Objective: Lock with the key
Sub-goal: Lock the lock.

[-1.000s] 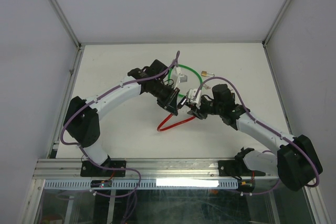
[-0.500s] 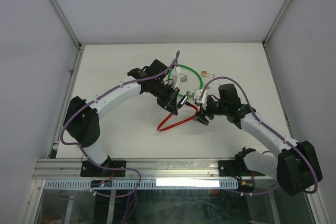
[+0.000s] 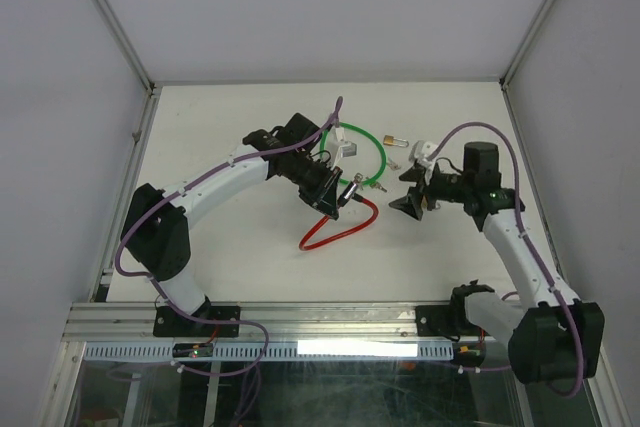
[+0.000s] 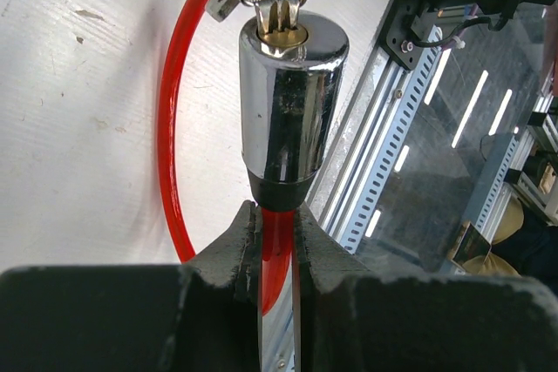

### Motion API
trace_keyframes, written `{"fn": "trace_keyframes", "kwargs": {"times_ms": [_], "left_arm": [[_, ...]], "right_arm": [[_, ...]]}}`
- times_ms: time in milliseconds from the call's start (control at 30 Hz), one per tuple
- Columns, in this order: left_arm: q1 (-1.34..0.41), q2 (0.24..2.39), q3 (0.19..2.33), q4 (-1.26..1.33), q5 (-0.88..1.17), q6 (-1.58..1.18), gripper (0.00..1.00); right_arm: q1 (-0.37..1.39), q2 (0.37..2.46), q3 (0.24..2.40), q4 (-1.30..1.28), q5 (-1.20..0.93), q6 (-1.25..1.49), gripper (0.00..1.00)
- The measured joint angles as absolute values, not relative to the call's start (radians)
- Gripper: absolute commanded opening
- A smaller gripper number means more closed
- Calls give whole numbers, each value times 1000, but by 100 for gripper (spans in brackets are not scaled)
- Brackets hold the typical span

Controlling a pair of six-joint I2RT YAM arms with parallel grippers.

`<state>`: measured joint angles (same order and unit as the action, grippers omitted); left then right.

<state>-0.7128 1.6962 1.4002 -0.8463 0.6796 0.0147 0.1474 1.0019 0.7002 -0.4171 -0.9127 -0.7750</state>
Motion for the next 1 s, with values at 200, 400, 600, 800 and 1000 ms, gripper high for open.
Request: {"fn": "trace_keyframes", "kwargs": {"times_ms": [200, 400, 600, 800, 1000], "left_arm": [[-713, 1696, 1400, -846, 680, 16, 0], [-713, 1697, 1400, -846, 680, 17, 0], [-713, 1702, 1401, -846, 681, 19, 0], [-713, 1709, 1405, -845, 682, 19, 0], [-713, 1710, 1405, -845, 682, 19, 0]], "right_arm": [[17, 1235, 997, -488, -1117, -521, 66], [52, 1445, 1187, -588, -1215, -329, 63], [141, 1492, 1189, -611, -1212, -208, 51], [190, 1515, 1190, -605, -1203, -157, 44], [217, 1570, 1191, -604, -1182, -138, 39]]}}
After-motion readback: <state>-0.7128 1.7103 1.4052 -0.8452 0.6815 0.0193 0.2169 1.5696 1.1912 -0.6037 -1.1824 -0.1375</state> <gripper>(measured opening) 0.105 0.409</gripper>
